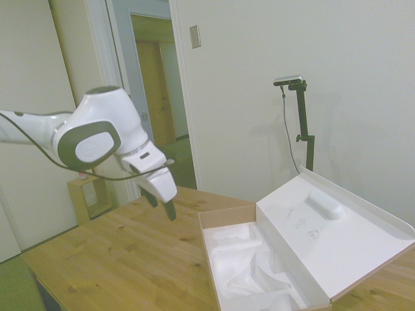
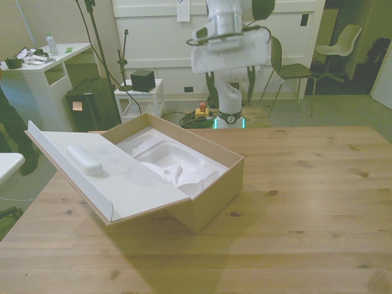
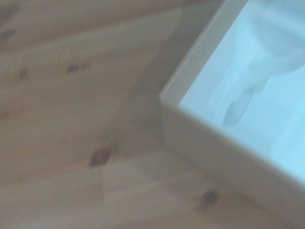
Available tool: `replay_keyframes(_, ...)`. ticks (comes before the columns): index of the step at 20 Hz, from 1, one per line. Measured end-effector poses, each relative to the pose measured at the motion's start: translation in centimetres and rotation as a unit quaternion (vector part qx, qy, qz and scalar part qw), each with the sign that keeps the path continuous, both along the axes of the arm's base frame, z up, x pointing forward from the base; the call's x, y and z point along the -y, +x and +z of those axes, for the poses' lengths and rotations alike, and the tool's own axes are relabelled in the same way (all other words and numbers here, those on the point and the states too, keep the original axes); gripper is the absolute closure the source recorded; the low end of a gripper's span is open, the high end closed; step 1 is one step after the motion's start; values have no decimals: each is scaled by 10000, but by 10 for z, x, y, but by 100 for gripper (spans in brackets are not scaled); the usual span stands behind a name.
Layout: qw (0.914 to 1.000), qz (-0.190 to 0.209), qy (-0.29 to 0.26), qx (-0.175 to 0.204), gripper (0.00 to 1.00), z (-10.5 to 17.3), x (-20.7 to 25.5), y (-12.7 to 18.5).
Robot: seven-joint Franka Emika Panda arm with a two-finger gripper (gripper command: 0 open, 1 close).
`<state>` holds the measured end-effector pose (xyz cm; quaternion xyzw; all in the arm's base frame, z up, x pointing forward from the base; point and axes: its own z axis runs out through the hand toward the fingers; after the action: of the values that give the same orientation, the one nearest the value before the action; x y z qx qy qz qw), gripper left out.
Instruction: Close the box
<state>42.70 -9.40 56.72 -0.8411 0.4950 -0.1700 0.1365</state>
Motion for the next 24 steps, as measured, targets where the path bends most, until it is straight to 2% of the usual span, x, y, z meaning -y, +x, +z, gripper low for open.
replay_keyframes(3, 9981, -445, 135, 396, 0, 46, 50, 11)
replay_keyframes(6, 9948, -824, 161, 584, 0, 67, 95, 33)
replay_keyframes(11, 9859, -1492, 61, 758, 0, 82, 180, 68)
replay_keyframes(16, 9713, -2138, -286, 999, 0, 101, 263, 71)
replay_keyframes(24, 9546, -2551, -1086, 1092, 0, 88, 331, 104)
